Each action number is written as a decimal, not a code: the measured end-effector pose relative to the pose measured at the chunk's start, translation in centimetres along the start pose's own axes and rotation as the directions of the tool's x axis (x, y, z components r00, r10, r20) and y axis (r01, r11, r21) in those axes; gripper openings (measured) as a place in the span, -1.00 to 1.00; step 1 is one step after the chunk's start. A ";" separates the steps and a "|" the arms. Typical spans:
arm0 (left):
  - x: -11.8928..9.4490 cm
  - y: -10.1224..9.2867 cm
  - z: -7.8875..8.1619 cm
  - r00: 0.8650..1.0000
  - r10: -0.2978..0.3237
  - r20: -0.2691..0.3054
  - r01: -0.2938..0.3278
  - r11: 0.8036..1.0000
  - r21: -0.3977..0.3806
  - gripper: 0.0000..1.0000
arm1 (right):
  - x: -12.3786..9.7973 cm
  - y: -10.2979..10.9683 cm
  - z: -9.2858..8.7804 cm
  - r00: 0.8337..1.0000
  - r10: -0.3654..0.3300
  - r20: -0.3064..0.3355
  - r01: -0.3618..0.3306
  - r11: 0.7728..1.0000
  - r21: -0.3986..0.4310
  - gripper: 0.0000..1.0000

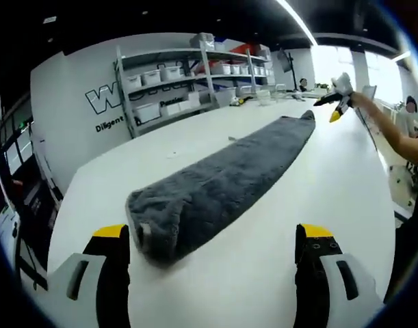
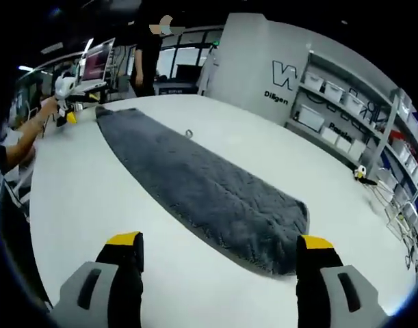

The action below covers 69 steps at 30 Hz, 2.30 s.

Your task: Open the folded towel by lifting each exposed corner and separating the folded layers until the towel lies flat within the target outline without major curled edges

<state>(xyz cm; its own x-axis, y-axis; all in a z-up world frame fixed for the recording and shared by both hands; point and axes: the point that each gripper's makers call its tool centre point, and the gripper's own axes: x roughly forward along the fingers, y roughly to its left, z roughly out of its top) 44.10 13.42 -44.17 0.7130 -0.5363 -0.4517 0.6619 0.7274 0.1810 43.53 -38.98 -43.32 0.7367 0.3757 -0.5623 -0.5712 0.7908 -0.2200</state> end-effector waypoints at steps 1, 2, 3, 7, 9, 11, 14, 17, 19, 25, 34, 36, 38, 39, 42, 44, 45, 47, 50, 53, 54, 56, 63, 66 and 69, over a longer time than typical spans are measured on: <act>-0.1 -0.1 -0.1 1.000 -0.001 -0.001 0.001 1.000 0.001 0.99 | 0.1 0.4 0.5 1.000 0.010 0.014 -0.010 1.000 -0.005 0.81; -0.2 -0.4 -0.2 1.000 -0.002 0.001 0.002 1.000 -0.001 0.99 | 0.2 0.7 0.9 1.000 0.016 0.021 -0.015 1.000 -0.010 0.77; -0.3 -0.6 -0.3 1.000 -0.004 0.003 0.004 1.000 -0.002 0.99 | 0.4 1.2 1.5 0.999 0.030 0.029 -0.029 0.999 -0.025 0.75; -0.5 -1.3 -0.6 1.000 -0.013 0.001 0.013 1.000 -0.001 0.99 | 1.4 2.3 3.2 0.997 0.062 0.046 -0.059 0.997 -0.052 0.65; -0.6 -1.6 -0.7 1.000 -0.015 -0.001 0.015 1.000 -0.001 0.99 | 2.1 3.0 4.1 0.995 0.085 0.054 -0.082 0.994 -0.066 0.57; -0.7 -1.7 -0.8 1.000 -0.018 -0.001 0.018 1.000 0.000 0.99 | 2.8 3.7 5.1 0.992 0.108 0.062 -0.102 0.991 -0.082 0.50; -1.0 -1.9 -0.9 1.000 -0.021 -0.002 0.021 1.000 0.001 0.99 | 4.1 4.7 6.4 0.987 0.144 0.068 -0.137 0.985 -0.101 0.34; -1.3 -2.3 -0.8 1.000 -0.029 0.012 0.029 1.000 -0.008 0.99 | 5.4 5.8 7.5 0.983 0.171 0.067 -0.161 0.978 -0.136 0.16; -1.5 -2.4 -1.0 1.000 -0.023 0.007 0.023 1.000 0.001 0.99 | 6.6 6.6 8.3 0.980 0.193 0.056 -0.182 0.971 -0.158 0.10; -1.9 -2.6 -1.5 1.000 -0.027 0.007 0.028 1.000 -0.009 0.99 | 9.6 8.4 10.3 0.967 0.251 0.040 -0.238 0.950 -0.200 -0.14; -2.4 -2.4 -2.2 1.000 -0.018 0.000 0.018 1.000 -0.019 0.98 | 13.6 10.4 11.2 0.951 0.308 -0.012 -0.302 0.921 -0.245 -0.36; -2.5 -2.4 -2.3 1.000 -0.018 -0.004 0.018 1.000 -0.014 0.98 | 14.5 10.6 11.0 0.948 0.316 -0.033 -0.315 0.918 -0.243 -0.39; -2.5 -2.6 -2.5 1.000 -0.022 -0.013 0.022 1.000 -0.010 0.98 | 15.3 10.9 10.8 0.942 0.331 -0.060 -0.335 0.910 -0.244 -0.41; -2.5 -2.7 -2.6 1.000 -0.024 -0.014 0.024 1.000 -0.012 0.98 | 15.7 10.9 10.8 0.940 0.334 -0.067 -0.340 0.909 -0.242 -0.42; -2.5 -2.9 -2.8 0.999 -0.029 -0.020 0.029 1.000 -0.014 0.98 | 16.6 11.2 10.8 0.931 0.356 -0.086 -0.366 0.899 -0.239 -0.47; -2.5 -3.0 -2.8 0.999 -0.027 -0.021 0.026 1.000 -0.011 0.98 | 17.2 11.6 10.7 0.917 0.384 -0.107 -0.398 0.884 -0.246 -0.47; -2.6 -3.0 -2.7 0.999 -0.027 -0.018 0.027 1.000 -0.010 0.98 | 17.3 11.7 10.7 0.915 0.389 -0.108 -0.404 0.882 -0.243 -0.47; -2.7 -3.2 -2.5 1.000 -0.029 -0.012 0.029 1.000 -0.011 0.98 | 17.7 11.9 10.8 0.909 0.401 -0.110 -0.416 0.877 -0.240 -0.51; -2.8 -3.5 -2.4 1.000 -0.028 -0.012 0.028 1.000 0.001 0.97 | 18.4 11.9 11.1 0.905 0.413 -0.106 -0.426 0.874 -0.235 -0.60; -3.0 -3.5 -2.4 1.000 -0.026 -0.016 0.026 1.000 0.007 0.97 | 18.8 12.6 11.0 0.894 0.435 -0.110 -0.449 0.863 -0.233 -0.69; -3.1 -3.6 -2.4 1.000 -0.027 -0.016 0.027 1.000 0.007 0.97 | 18.9 12.8 11.0 0.890 0.441 -0.112 -0.455 0.859 -0.234 -0.73; -3.2 -3.5 -2.4 1.000 -0.025 -0.018 0.026 1.000 0.009 0.97 | 18.9 13.1 10.6 0.881 0.458 -0.124 -0.474 0.850 -0.230 -0.82; -3.6 -3.0 -2.6 1.000 -0.010 -0.023 0.010 1.000 0.007 0.97 | 18.7 13.5 10.3 0.870 0.474 -0.134 -0.493 0.841 -0.223 -1.00; -3.6 -2.9 -2.5 1.000 -0.010 -0.017 0.010 1.000 0.002 0.96 | 18.5 13.5 10.3 0.873 0.472 -0.122 -0.487 0.841 -0.234 -1.00; -3.5 -2.9 -2.7 1.000 -0.010 -0.021 0.010 1.000 0.000 0.96 | 18.3 13.2 10.6 0.876 0.470 -0.109 -0.482 0.843 -0.237 -1.00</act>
<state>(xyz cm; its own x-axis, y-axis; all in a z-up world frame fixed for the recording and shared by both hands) 39.05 14.34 -45.44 0.7012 -0.5345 -0.4718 0.6691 0.7218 0.1768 53.24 -16.54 -48.09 0.3370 0.6481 -0.6829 -0.9229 0.3710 -0.1034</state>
